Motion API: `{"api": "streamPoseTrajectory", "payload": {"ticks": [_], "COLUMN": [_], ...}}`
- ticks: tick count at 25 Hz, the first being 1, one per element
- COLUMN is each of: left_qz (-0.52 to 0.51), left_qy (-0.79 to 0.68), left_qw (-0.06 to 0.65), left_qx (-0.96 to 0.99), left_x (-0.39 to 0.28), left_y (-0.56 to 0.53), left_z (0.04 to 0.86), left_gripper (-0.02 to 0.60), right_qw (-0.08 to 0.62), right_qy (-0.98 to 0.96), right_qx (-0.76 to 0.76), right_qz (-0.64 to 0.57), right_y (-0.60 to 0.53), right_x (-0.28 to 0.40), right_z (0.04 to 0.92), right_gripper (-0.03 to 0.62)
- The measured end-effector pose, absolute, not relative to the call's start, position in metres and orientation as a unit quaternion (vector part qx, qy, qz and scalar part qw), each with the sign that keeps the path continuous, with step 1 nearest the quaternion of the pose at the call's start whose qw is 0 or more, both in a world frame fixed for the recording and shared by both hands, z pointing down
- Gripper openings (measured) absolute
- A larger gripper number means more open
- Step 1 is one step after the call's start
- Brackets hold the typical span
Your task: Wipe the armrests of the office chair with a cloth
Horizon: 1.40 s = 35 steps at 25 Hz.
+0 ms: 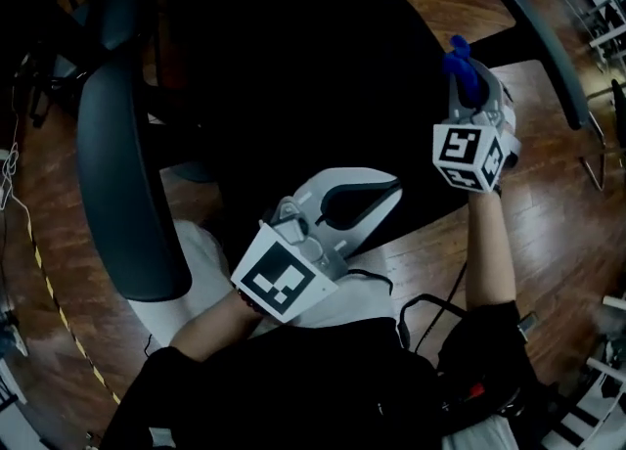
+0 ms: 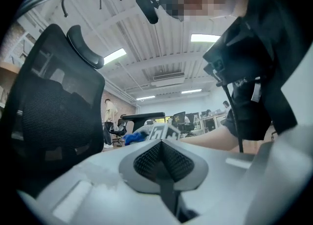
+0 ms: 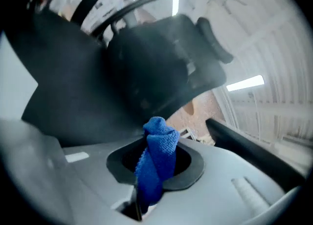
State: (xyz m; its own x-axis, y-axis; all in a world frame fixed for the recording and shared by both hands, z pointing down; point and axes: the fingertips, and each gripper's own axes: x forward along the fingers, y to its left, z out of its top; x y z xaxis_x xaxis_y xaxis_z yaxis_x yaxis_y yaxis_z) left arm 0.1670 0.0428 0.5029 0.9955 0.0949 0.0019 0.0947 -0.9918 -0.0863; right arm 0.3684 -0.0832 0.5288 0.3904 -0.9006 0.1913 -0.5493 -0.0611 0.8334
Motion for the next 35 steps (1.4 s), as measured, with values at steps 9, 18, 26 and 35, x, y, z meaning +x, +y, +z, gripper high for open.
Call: {"api": "streamPoseTrajectory", "payload": {"ticks": [9,18,26,35], "left_qz": [0.019,0.006,0.078,0.069], "left_qy": [0.044,0.02,-0.16,-0.272], "left_qw": [0.03,0.021,0.047,0.056], "left_qx": [-0.998,-1.0,-0.983,-0.958], "left_x": [0.115,-0.028,-0.155,-0.228], "left_y": [0.063,0.097,0.064,-0.008], "left_z": [0.462,0.504,0.507,0.56], "left_gripper": [0.005,0.005,0.005,0.005], "right_qw": [0.066,0.103,0.281,0.226], "right_qy": [-0.739,-0.793,-0.62,-0.42], "right_qx": [0.643,0.566,0.67,0.85], "right_qz": [-0.189,-0.2,-0.297,-0.225], "right_y": [-0.087,-0.053,-0.078,-0.013], "right_x": [0.193,0.052,0.036,0.049], "right_z": [0.462,0.493,0.474,0.499], "right_gripper": [0.067,0.067,0.067,0.067]}}
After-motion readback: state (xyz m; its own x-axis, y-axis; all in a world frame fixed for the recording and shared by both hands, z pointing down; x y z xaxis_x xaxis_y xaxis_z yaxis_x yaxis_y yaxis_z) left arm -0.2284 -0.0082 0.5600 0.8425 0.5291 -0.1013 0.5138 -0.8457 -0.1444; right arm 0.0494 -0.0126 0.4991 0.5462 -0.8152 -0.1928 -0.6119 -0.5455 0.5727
